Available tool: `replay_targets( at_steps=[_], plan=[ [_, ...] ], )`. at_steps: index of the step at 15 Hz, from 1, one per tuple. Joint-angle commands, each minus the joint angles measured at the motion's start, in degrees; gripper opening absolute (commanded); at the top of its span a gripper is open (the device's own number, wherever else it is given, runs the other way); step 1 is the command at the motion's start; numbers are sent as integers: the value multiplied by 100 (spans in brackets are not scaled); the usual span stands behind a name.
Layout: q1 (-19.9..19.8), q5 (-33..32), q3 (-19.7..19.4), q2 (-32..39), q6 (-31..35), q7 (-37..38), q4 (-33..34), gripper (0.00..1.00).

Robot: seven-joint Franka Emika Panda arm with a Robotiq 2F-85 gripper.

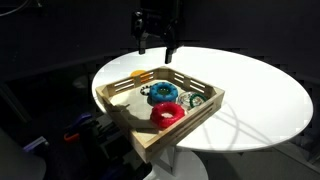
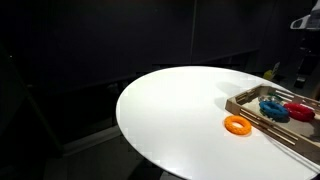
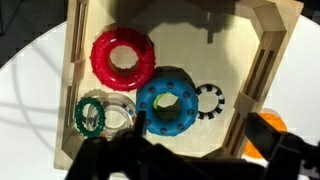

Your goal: Remove the blue circular object from the wooden tray

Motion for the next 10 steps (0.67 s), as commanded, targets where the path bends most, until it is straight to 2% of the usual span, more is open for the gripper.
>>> replay_targets(
  at_steps=[1,10],
  plan=[
    [-14,-134,166,293,263,72,46,100],
    [15,-135,406,1074,1367,106,-102,100]
  ],
)
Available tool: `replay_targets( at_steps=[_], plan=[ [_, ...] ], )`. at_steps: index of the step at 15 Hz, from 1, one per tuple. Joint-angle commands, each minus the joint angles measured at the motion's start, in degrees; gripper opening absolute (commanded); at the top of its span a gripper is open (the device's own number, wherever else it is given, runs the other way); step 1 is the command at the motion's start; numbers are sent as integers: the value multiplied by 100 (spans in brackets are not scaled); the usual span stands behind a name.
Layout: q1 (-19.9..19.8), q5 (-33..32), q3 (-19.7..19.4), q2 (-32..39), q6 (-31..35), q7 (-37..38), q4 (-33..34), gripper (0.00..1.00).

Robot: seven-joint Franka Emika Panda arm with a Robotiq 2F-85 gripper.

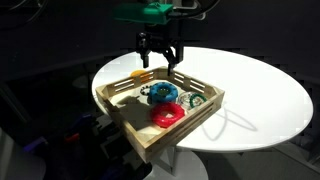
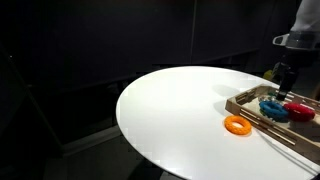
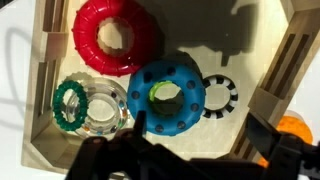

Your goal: Remove the blue circular object from the wooden tray

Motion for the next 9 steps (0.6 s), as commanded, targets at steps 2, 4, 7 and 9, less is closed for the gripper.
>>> replay_targets(
  at_steps=[2,4,7,9],
  plan=[
    [13,-77,101,376,527,117,-72,100],
    [19,-77,145,550,679,139,-81,100],
    [16,-27,184,761,839,105,-97,100],
    [10,-9,203,883,905,97,-97,80]
  ],
)
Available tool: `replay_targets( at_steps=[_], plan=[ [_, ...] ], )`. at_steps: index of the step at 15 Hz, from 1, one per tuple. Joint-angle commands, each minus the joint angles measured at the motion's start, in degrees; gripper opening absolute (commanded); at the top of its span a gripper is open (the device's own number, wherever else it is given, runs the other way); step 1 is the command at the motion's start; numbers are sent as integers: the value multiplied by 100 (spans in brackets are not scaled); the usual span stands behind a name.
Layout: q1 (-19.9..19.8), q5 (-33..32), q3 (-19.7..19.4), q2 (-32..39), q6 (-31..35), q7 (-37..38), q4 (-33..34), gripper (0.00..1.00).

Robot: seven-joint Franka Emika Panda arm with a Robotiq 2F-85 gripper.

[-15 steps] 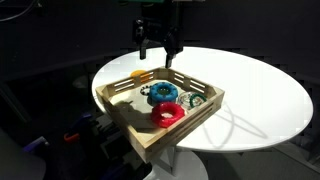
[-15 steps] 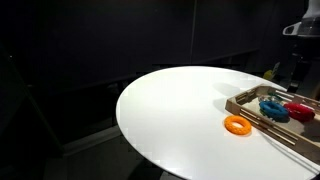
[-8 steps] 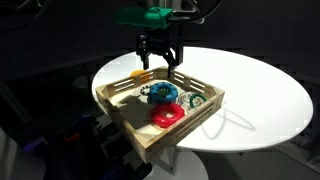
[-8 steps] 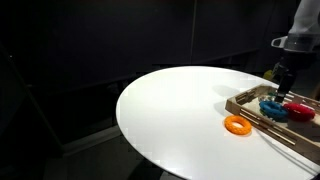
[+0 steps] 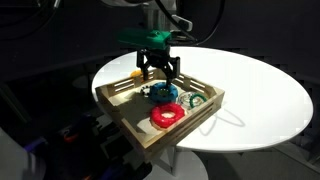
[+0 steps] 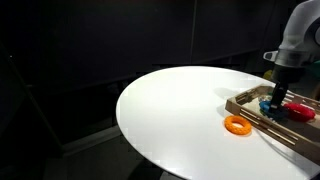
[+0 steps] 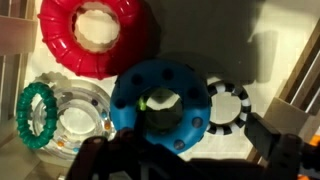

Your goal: Remove the blue circular object from the wooden tray

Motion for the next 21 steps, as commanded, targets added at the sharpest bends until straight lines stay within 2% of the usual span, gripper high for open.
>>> replay_targets(
  at_steps=[1,3,5,9,10,17,21],
  plan=[
    [-2,-6,48,171,185,89,-15,74],
    [-10,-6,60,235,213,94,-5,60],
    [-15,6,67,219,204,77,-2,42],
    [11,37,99,13,1,44,42,11],
    [24,70,114,-28,-61,25,66,9],
    [238,89,294,-320,-566,50,385,10],
    [444,273,401,-250,-733,-60,748,10]
  ],
)
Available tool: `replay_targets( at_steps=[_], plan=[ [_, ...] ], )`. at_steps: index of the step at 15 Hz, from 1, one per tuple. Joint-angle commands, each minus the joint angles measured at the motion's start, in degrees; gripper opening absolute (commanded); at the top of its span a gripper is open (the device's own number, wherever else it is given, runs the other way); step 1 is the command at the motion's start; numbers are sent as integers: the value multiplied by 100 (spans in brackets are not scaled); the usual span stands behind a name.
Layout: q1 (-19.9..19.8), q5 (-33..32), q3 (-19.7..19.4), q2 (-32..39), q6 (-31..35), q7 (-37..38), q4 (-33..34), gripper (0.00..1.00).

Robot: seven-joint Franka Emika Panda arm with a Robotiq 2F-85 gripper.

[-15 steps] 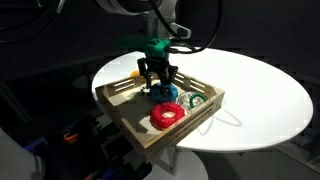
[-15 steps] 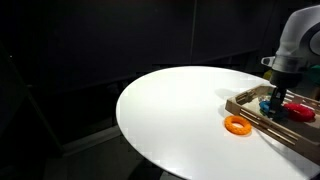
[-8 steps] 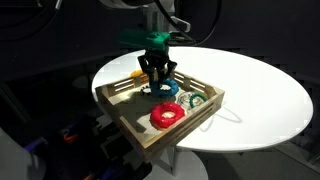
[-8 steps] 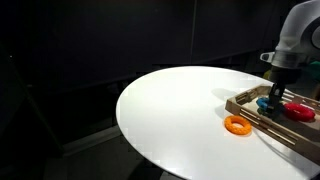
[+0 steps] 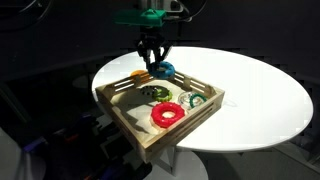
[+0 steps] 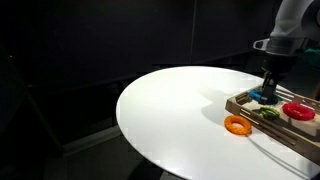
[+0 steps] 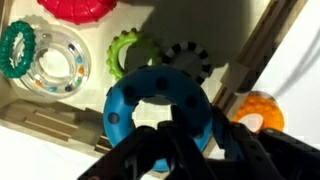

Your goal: Remove the blue circular object from the wooden tray

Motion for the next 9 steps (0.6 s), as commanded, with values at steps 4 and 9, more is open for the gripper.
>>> replay_targets(
  at_steps=[4,9],
  plan=[
    [296,326,215,142,-373,-113,693,10],
    [549,397,471,280,-201,-158,929,10]
  ],
)
